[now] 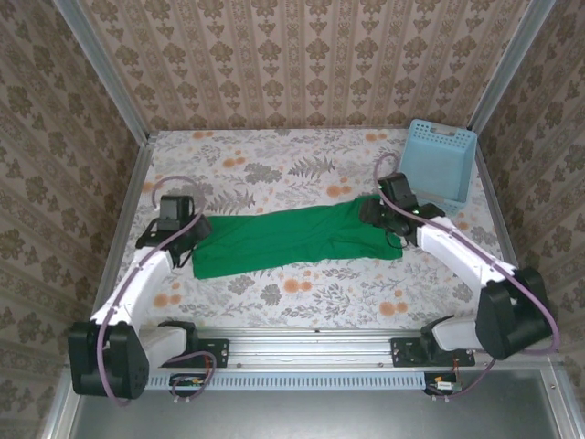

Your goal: Fold the inside-out t-shirt

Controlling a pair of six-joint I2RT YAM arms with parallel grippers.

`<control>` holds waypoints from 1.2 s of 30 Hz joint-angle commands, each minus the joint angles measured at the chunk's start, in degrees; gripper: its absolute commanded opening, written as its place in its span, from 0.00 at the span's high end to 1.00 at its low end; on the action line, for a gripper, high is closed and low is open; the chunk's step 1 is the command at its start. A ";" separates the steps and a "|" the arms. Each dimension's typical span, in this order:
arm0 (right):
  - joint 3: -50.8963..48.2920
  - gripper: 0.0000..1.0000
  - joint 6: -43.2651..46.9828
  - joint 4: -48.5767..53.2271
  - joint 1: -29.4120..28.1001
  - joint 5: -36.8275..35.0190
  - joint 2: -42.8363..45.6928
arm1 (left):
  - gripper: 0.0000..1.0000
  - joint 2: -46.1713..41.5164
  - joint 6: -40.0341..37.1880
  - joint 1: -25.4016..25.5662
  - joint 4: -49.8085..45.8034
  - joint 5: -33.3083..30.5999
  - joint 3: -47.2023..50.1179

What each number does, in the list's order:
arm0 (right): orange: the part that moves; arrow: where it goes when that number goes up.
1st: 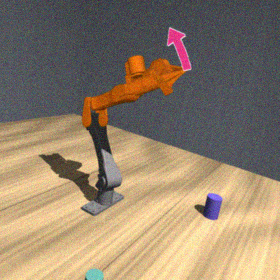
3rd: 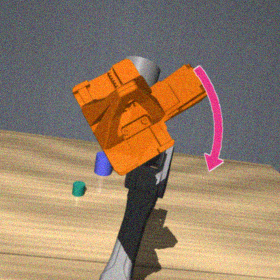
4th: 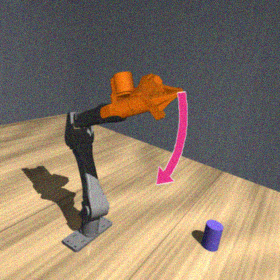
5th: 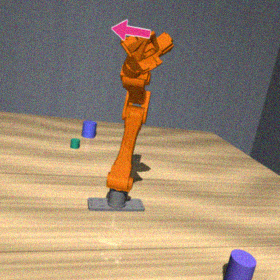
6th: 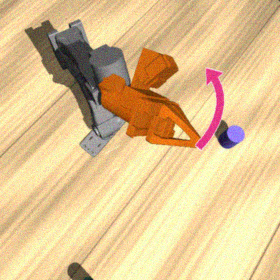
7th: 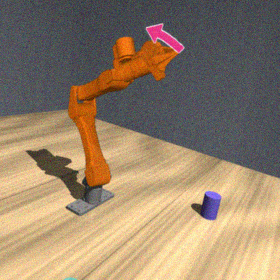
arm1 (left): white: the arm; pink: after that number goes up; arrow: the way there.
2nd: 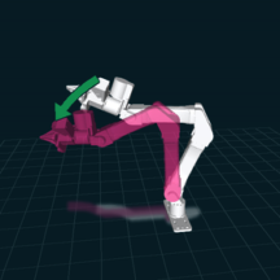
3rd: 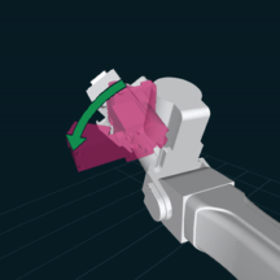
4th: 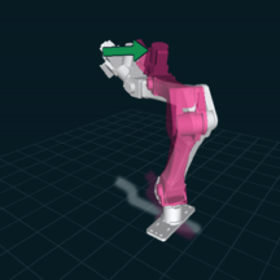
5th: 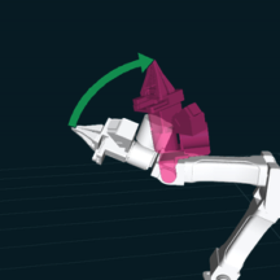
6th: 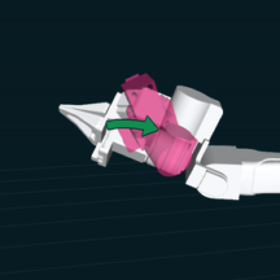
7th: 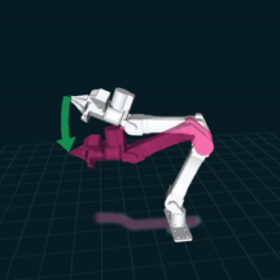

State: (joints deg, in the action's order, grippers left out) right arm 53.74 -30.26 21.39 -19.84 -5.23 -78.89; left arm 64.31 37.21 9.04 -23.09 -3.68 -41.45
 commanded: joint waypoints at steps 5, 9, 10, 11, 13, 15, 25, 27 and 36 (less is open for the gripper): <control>8.43 0.46 -2.92 1.05 -0.44 0.96 -18.30 | 0.59 16.67 -1.96 2.03 2.14 3.76 -3.21; 7.89 0.46 -5.88 1.40 1.86 0.48 -22.80 | 0.62 21.97 -1.25 -0.86 3.46 5.43 -2.34; 7.33 0.46 -6.63 1.59 2.73 -0.11 -23.59 | 0.63 22.59 -0.64 -2.15 4.42 6.35 -1.31; 7.11 0.46 -7.26 2.18 3.36 -0.54 -24.16 | 0.64 22.85 -0.06 -3.64 5.39 7.20 -0.19; 6.62 0.48 -7.42 3.01 4.36 -1.76 -24.08 | 0.66 22.48 0.49 -5.94 6.90 8.39 1.95; 5.82 0.48 -6.89 2.69 4.81 -2.27 -22.91 | 0.68 21.30 0.05 -7.39 6.99 8.96 2.70; 6.94 0.47 -2.05 2.79 2.84 -1.02 -17.83 | 0.54 18.50 -7.13 -6.42 -1.35 5.56 -10.33; 7.49 0.47 -1.69 2.93 2.21 -0.83 -17.29 | 0.54 22.58 -7.98 -5.93 -2.99 5.79 -14.14; 7.73 0.46 -1.64 3.14 1.63 -1.21 -17.59 | 0.58 37.08 -9.78 -4.14 -3.28 7.12 -23.43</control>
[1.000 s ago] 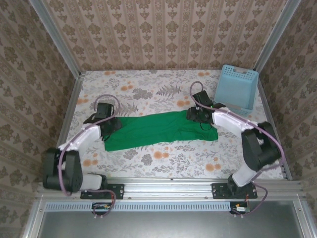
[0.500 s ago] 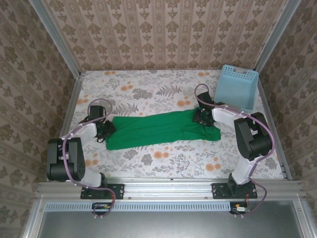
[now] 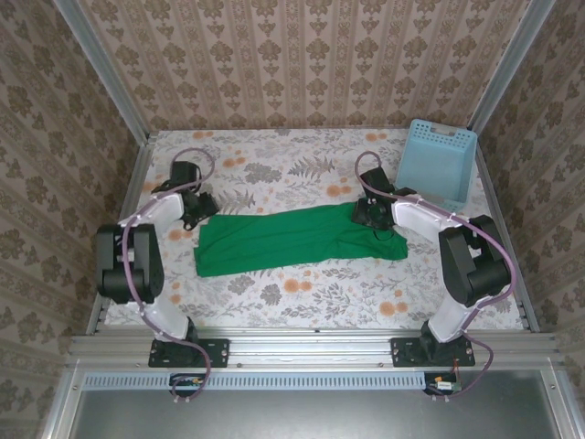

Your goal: Fold the inside-out t-shirt

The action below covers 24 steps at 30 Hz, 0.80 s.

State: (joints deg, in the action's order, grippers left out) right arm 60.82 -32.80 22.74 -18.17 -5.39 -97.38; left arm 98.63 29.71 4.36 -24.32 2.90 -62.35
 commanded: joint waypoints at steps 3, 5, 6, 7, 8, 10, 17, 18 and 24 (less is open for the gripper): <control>0.11 0.46 0.95 1.88 -0.08 -1.65 0.47 | 0.61 5.33 -2.87 1.34 -2.67 -0.13 -4.35; -0.25 0.47 0.77 2.11 -0.02 -2.48 0.18 | 0.66 6.67 -2.84 1.46 -3.06 -0.47 -4.81; -0.35 0.46 0.55 2.34 0.02 -2.93 -0.03 | 0.68 7.00 -2.79 1.52 -2.89 -0.46 -4.75; -0.48 0.46 0.18 2.58 0.03 -3.23 -0.22 | 0.70 7.09 -2.75 1.51 -2.80 -0.64 -4.67; -0.60 0.46 0.03 2.73 0.16 -3.46 -0.47 | 0.73 7.19 -2.72 1.47 -2.64 -0.78 -4.47; -0.79 0.47 -0.57 2.91 0.33 -3.66 -1.06 | 0.80 7.28 -2.64 1.29 -2.36 -1.01 -4.10; -0.96 0.46 -3.02 5.84 1.06 -6.86 -2.50 | 0.99 3.46 -2.60 -0.01 -1.56 -2.26 -2.54; -1.13 0.46 -3.39 6.06 1.20 -7.30 -2.50 | 1.00 1.95 -2.37 -0.54 -1.12 -2.53 -1.76; -2.52 0.46 -4.94 6.17 1.98 -8.19 -2.55 | 1.00 -5.80 -1.82 -4.24 1.74 -2.89 3.17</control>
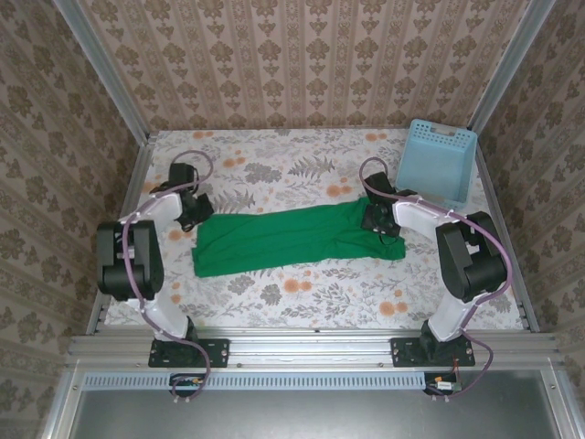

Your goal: Fold the inside-out t-shirt

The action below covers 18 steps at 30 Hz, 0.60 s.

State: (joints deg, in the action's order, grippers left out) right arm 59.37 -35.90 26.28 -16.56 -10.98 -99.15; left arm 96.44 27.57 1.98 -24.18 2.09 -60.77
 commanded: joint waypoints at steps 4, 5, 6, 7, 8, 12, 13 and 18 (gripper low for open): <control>-1.67 0.47 -2.34 2.20 0.46 -2.81 -0.69 | 1.00 -4.77 0.21 -3.90 1.98 -1.68 3.38; -1.72 0.47 -2.33 2.11 0.47 -2.76 -0.83 | 1.00 -4.70 0.22 -4.23 2.27 -1.27 3.97; -1.72 0.47 -2.22 2.03 0.47 -2.63 -0.93 | 1.00 -4.47 0.35 -4.62 2.41 -0.76 4.31; -1.61 0.47 -2.29 2.02 0.47 -2.62 -1.08 | 1.00 -4.20 0.45 -4.82 2.54 -0.44 4.51; -1.52 0.48 -2.35 2.18 0.47 -2.60 -1.19 | 1.00 -3.93 0.59 -5.08 2.65 -0.18 4.74; -1.89 0.51 -0.72 -0.65 0.13 -0.73 1.53 | 1.00 -2.40 0.49 -5.14 3.21 1.83 4.63; -1.73 0.51 -0.13 -1.03 0.12 -0.75 2.54 | 1.00 -2.17 0.46 -5.20 3.17 2.10 4.35; 2.81 0.48 2.96 0.77 1.12 -0.82 1.37 | 1.00 -1.53 0.32 -5.14 3.16 2.66 3.97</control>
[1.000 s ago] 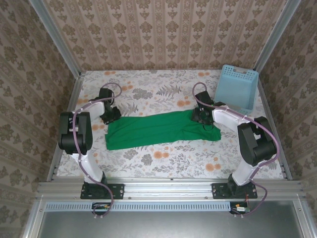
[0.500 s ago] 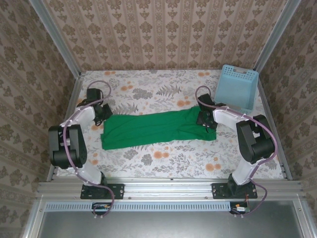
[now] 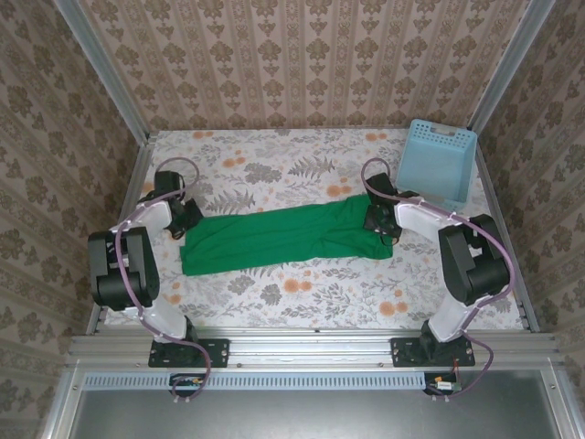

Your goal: Fold the inside-out t-shirt

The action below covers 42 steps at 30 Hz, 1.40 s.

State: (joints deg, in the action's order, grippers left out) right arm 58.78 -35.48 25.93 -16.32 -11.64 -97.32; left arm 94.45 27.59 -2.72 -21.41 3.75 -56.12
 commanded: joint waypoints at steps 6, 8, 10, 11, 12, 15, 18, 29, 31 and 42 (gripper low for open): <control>7.68 0.44 2.90 1.86 1.73 3.52 -8.32 | 1.00 0.62 0.18 -0.39 0.47 0.91 -0.64; 8.91 0.46 2.96 1.68 1.65 6.21 -10.66 | 1.00 0.73 0.33 -0.41 0.50 1.06 -0.64; 9.94 0.48 2.96 1.88 1.32 7.24 -12.12 | 1.00 0.82 0.42 -0.47 0.50 1.17 -0.66; 10.49 0.50 3.33 2.35 0.93 6.85 -12.43 | 1.00 0.74 0.44 -0.45 0.51 1.09 -0.75; 10.89 0.53 3.49 2.77 0.86 6.87 -12.70 | 1.00 0.61 0.52 -0.58 0.41 1.01 -0.73; 11.66 0.69 4.05 3.91 0.75 6.90 -13.20 | 1.00 -0.04 0.62 -0.88 0.54 0.78 -0.50; 11.85 0.96 4.06 5.77 1.12 4.85 -13.47 | 1.00 -1.05 1.08 -2.20 0.55 0.76 0.04; 6.87 1.00 0.84 6.37 3.66 -3.87 -7.45 | 1.00 -2.55 1.23 -5.66 0.50 0.60 1.36; 6.36 1.00 1.45 5.05 3.58 -2.78 -7.37 | 1.00 -1.55 0.96 -5.56 1.08 2.54 0.95; 10.08 0.71 6.90 6.91 3.81 0.61 -5.64 | 0.62 3.24 -0.45 -3.57 -8.81 -2.75 -7.24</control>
State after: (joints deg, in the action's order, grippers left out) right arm 66.92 -30.72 29.19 -13.13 -9.91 -105.86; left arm 98.65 27.33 -5.76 -24.38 5.98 -60.23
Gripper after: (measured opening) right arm 0.260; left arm 0.344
